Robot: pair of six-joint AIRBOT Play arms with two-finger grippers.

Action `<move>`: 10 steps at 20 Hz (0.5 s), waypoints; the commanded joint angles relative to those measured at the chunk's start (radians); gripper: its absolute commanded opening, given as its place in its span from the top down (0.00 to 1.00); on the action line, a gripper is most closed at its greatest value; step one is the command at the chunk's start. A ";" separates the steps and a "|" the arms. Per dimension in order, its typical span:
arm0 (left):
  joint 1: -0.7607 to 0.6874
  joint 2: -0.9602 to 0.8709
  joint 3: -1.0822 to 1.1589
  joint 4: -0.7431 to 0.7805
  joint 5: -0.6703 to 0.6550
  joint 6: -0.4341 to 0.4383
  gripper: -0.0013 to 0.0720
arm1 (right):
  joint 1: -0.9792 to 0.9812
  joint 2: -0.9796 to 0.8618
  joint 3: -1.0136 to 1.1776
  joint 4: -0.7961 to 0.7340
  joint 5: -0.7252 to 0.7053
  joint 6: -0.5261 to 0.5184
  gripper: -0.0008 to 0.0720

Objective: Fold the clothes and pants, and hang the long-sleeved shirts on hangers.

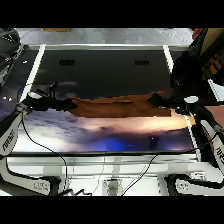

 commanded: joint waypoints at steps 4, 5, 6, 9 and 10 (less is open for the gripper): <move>0.029 0.229 0.068 0.015 -0.279 0.000 0.95 | 0.276 -0.047 0.118 -0.061 -0.108 0.088 0.96; 0.029 0.272 0.068 0.018 -0.306 0.000 0.95 | 0.330 -0.074 0.148 -0.083 -0.121 0.124 0.96; 0.029 0.314 0.068 0.022 -0.327 0.000 0.95 | 0.385 -0.111 0.184 -0.100 -0.122 0.154 0.96; 0.029 0.440 0.068 0.022 -0.350 0.000 0.95 | 0.542 -0.229 0.279 -0.107 -0.116 0.253 0.96; 0.029 0.473 0.068 0.022 -0.348 0.000 0.95 | 0.594 -0.266 0.307 -0.107 -0.111 0.273 0.96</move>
